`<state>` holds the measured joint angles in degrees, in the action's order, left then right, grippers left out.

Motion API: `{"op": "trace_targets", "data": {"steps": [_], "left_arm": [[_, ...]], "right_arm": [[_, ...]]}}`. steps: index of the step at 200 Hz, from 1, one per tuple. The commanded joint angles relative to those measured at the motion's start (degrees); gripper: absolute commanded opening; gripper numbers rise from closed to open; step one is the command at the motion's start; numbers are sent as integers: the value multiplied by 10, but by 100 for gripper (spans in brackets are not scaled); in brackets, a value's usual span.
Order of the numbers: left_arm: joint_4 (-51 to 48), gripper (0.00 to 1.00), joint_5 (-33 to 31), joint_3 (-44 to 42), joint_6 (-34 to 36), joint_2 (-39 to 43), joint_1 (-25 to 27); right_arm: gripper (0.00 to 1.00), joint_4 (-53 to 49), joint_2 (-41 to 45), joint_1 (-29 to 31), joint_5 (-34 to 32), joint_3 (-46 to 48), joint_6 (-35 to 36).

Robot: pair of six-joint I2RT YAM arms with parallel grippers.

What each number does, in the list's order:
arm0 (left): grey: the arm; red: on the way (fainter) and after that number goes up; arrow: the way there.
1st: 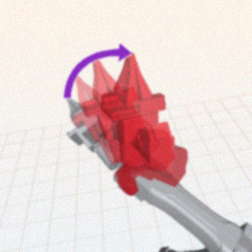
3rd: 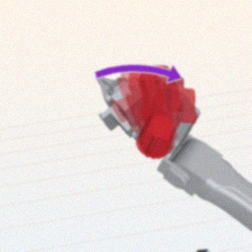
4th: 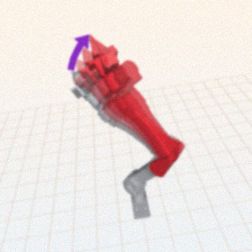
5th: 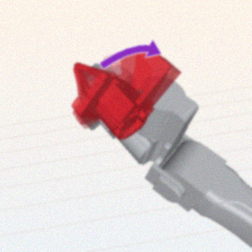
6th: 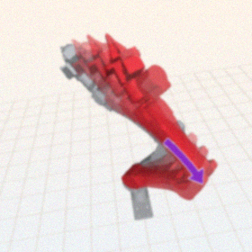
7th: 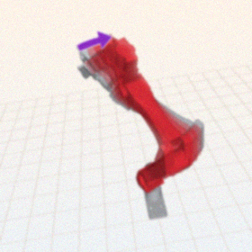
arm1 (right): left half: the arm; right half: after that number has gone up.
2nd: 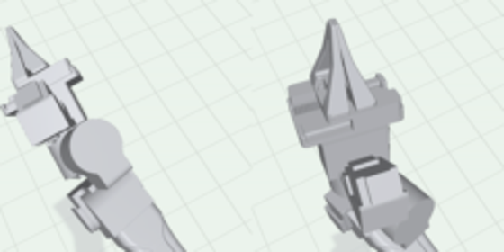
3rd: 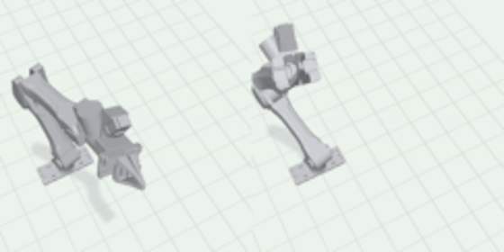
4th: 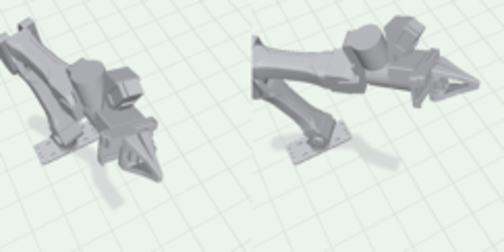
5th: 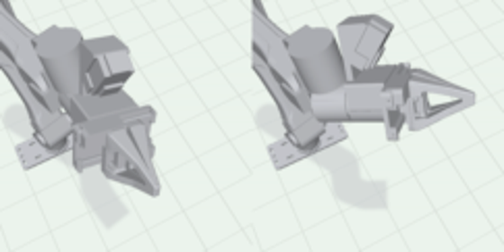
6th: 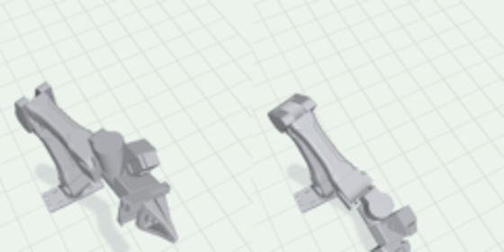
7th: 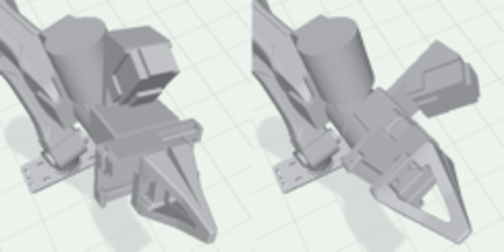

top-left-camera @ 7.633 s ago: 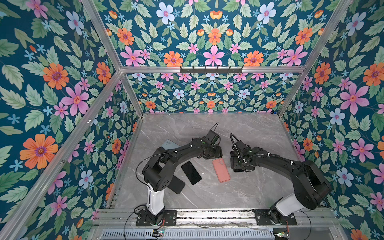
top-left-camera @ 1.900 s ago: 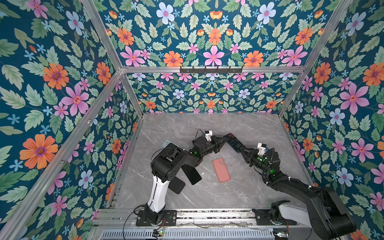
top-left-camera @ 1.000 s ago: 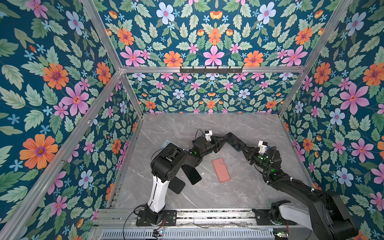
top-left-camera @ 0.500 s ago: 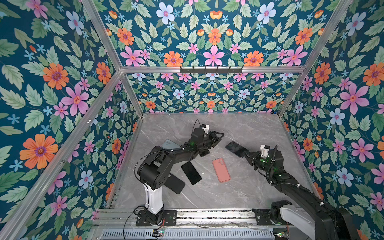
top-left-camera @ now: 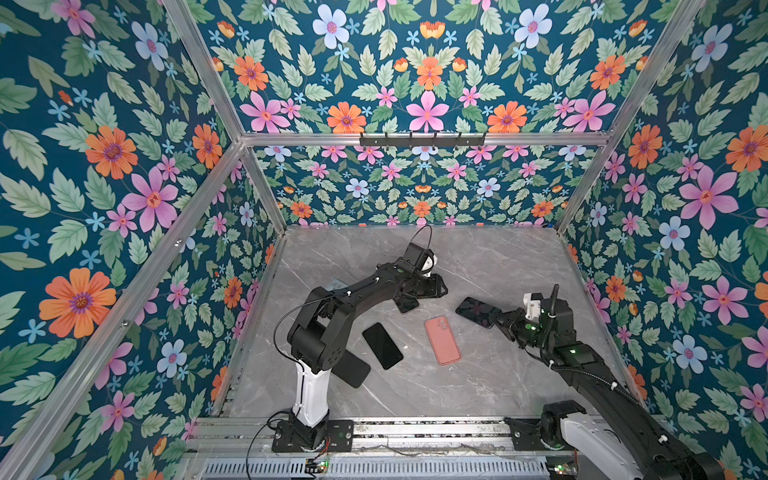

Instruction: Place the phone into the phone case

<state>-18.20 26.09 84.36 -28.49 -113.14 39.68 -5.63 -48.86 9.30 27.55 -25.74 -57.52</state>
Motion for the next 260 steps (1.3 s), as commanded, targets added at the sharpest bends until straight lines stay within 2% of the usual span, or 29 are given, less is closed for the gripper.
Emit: {"op": "trace_targets", "data": {"steps": [1, 36, 101, 260], "left_arm": [[-122, 47, -32, 31, 105, -21, 11], [-194, 45, -102, 56, 167, -33, 31], [-208, 45, -91, 71, 211, -45, 55], [-215, 41, -125, 86, 230, -89, 59]], "right_arm": [[0, -33, 5, 0, 15, -13, 41], [0, -57, 12, 0, 3, -23, 56], [0, -54, 3, 0, -2, -30, 61], [0, -49, -10, 0, -9, -41, 65]]}}
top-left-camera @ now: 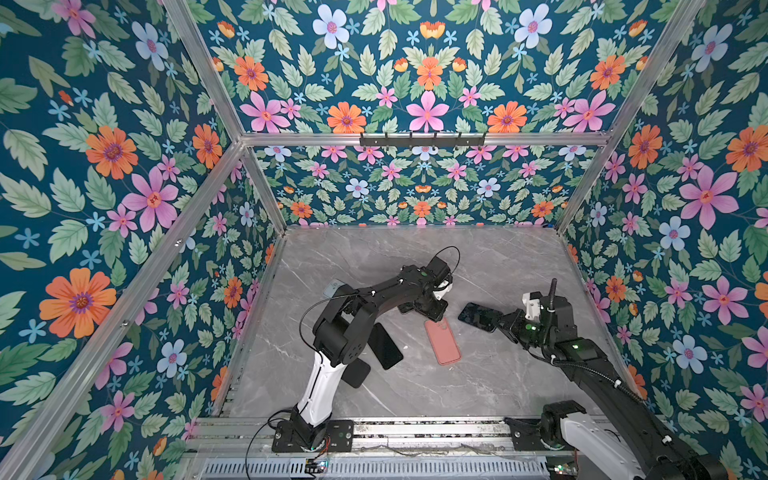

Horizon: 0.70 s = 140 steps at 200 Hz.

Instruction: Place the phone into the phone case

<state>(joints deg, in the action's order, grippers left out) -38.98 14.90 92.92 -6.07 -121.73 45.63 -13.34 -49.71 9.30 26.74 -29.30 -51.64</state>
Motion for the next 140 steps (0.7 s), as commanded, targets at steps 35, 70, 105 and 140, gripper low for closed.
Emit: {"op": "trace_targets", "data": {"steps": [35, 70, 105, 140], "left_arm": [[-2, 36, -11, 5, 2, -15, 0], [1, 29, -18, 5, -6, -21, 0], [0, 22, -29, 0, -14, -22, 0], [3, 18, -31, -8, -23, -21, 0]], "right_arm": [[0, 27, -1, 1, -2, -6, 7], [0, 26, 1, 0, -2, -6, 8], [0, 18, 6, 0, -2, -10, 14], [0, 2, 12, 0, -4, -19, 28]]}}
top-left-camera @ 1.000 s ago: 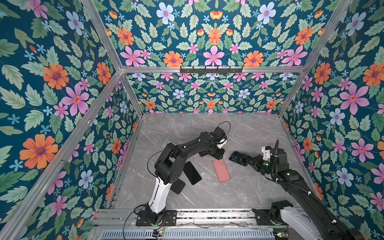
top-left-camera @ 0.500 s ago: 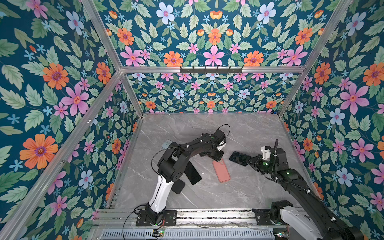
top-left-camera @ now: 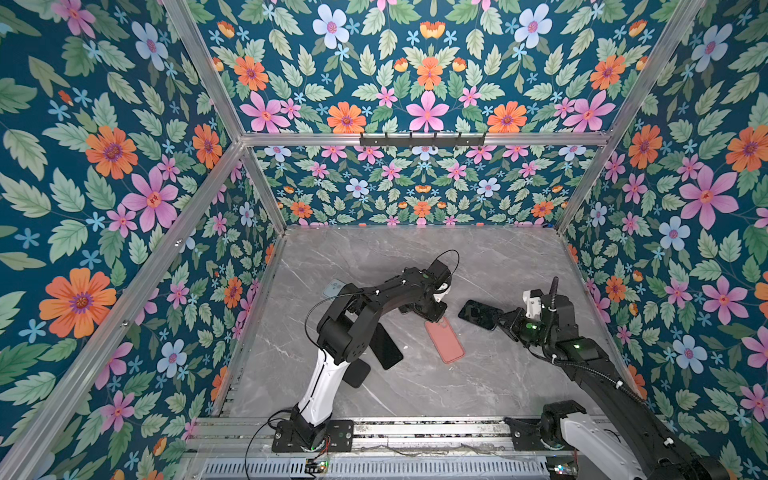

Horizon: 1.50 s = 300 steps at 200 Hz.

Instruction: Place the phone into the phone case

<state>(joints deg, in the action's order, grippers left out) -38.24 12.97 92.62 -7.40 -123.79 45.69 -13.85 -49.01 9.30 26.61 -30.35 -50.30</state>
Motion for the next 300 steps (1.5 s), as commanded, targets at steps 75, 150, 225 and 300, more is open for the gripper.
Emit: {"op": "trace_targets", "data": {"steps": [75, 150, 225, 300], "left_arm": [[-6, 14, -25, -38, -123, 28, -3], [62, 13, 2, -133, -223, 76, -11], [94, 27, 34, -174, -232, 108, -23], [154, 38, 83, -220, -250, 144, -57]], "right_arm": [[0, -7, 6, 0, 66, -21, 32], [0, 20, -38, 0, 144, -12, 55], [0, 80, -71, 0, 175, 18, 46], [0, 161, -128, 0, 199, 45, 37]]}}
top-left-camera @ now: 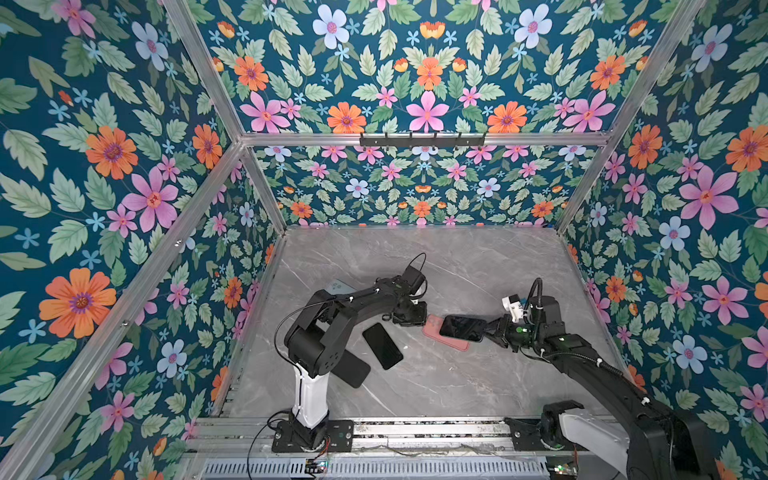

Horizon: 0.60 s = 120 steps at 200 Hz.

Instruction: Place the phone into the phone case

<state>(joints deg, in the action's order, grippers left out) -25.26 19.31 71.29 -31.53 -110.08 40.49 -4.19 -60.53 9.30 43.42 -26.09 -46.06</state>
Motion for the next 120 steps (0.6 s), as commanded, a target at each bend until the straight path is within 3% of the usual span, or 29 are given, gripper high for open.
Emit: {"op": "trace_targets", "data": {"steps": [1, 120], "left_arm": [[25, 38, 20, -7, -10, 7, -5], [74, 45, 57, -48, -22, 18, -22]], "right_arm": [[0, 66, -14, 1, 32, 3, -6], [0, 156, -92, 9, 62, 15, -27]]}}
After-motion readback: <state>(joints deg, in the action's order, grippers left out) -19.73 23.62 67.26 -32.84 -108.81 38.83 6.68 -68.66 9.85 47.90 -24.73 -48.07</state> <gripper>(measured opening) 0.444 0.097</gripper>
